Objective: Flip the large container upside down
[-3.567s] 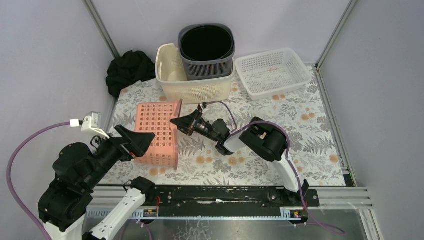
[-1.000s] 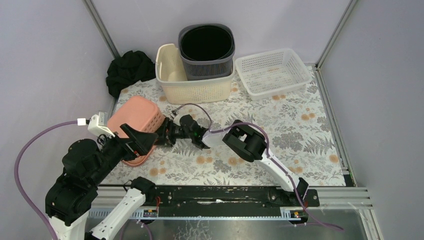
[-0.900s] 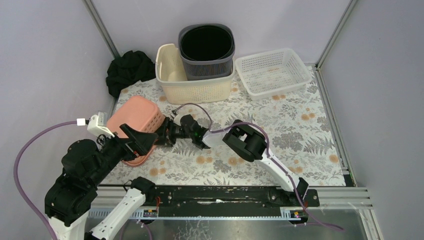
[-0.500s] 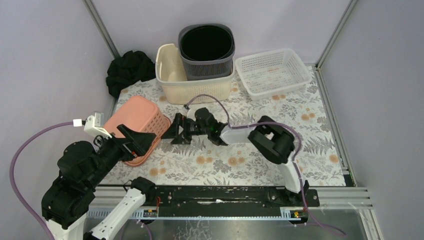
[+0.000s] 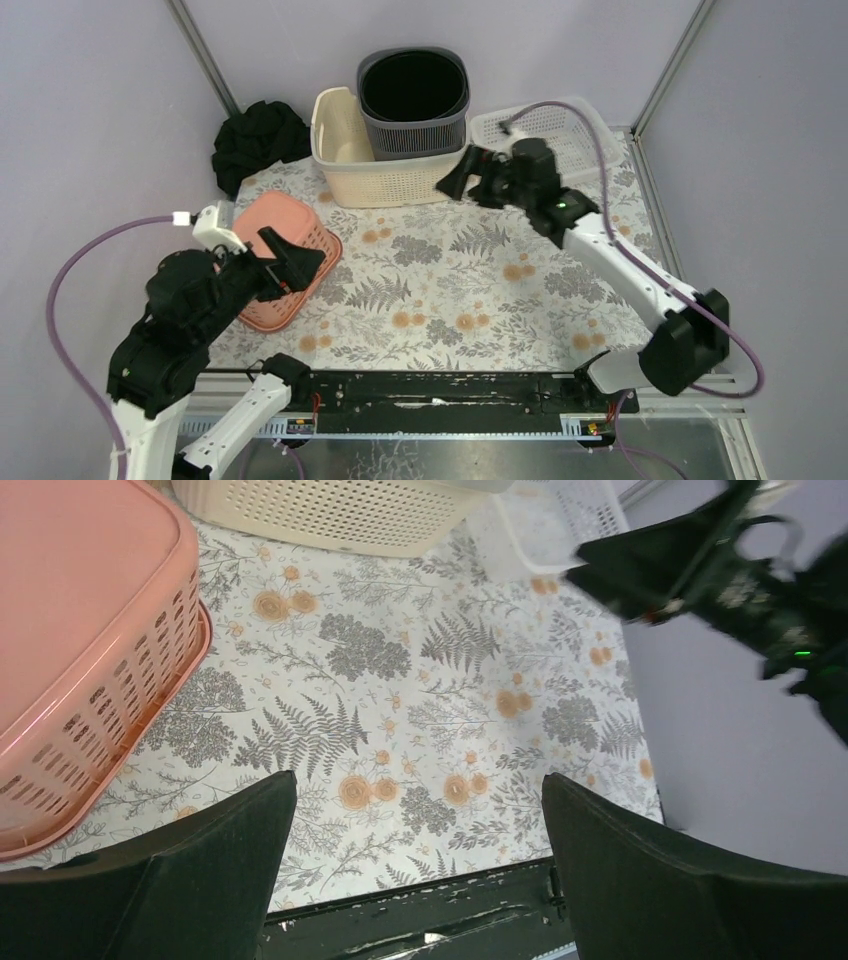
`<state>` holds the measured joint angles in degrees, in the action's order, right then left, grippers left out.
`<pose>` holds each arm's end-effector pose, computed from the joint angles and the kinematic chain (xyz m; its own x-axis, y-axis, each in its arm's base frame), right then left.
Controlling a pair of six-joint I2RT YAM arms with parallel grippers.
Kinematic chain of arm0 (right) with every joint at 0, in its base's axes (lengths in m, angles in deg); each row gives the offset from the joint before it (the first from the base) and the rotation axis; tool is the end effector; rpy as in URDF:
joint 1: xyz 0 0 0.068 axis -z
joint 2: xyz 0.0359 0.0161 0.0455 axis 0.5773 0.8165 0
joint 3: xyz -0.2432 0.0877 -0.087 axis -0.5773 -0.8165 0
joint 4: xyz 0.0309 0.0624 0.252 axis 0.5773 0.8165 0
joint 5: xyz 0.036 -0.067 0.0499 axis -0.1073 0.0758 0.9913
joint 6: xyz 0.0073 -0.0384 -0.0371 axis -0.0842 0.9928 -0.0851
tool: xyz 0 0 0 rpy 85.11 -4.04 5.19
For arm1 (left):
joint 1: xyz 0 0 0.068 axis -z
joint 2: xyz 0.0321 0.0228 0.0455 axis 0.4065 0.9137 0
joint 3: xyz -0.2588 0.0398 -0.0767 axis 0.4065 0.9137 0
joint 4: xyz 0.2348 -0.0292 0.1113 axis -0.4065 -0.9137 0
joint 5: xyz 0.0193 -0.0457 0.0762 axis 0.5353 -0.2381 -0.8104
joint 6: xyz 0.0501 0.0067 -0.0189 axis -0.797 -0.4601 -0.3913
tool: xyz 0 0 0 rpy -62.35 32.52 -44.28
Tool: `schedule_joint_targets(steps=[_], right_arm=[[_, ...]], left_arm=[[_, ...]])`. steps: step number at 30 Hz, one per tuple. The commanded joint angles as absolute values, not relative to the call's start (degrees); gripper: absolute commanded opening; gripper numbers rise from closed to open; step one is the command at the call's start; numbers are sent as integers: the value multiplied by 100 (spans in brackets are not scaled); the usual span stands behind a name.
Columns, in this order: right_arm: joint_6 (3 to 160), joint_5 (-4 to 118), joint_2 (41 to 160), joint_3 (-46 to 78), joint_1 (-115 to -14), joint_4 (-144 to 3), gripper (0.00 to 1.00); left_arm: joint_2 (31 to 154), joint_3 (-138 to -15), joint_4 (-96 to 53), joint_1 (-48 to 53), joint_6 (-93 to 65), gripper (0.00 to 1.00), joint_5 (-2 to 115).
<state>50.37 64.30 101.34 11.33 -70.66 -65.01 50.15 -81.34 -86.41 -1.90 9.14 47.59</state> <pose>0.2714 0.2038 0.3532 -0.6581 0.2618 -0.7060 -0.4471 0.6186 0.6461 0.0360 -0.0144 0.4344 -0.4630 -0.4328 -0.7735 0.1246 0.8322 -0.5403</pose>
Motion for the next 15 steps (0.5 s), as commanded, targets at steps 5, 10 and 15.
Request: schedule_joint_targets(steps=[5, 10, 15], right_arm=[[7406, 3456, 11009, 2815, -6374, -4200, 90], [8057, 2876, 12505, 3759, -6072, -3947, 83], [8240, 2889, 13288, 4381, -5634, -4034, 80]], left_arm=[[5805, -7813, -7470, -168, 570, 100, 4812], [6004, -7798, -7345, -168, 494, 100, 4734], [6052, -7797, -7372, -174, 436, 100, 4672]])
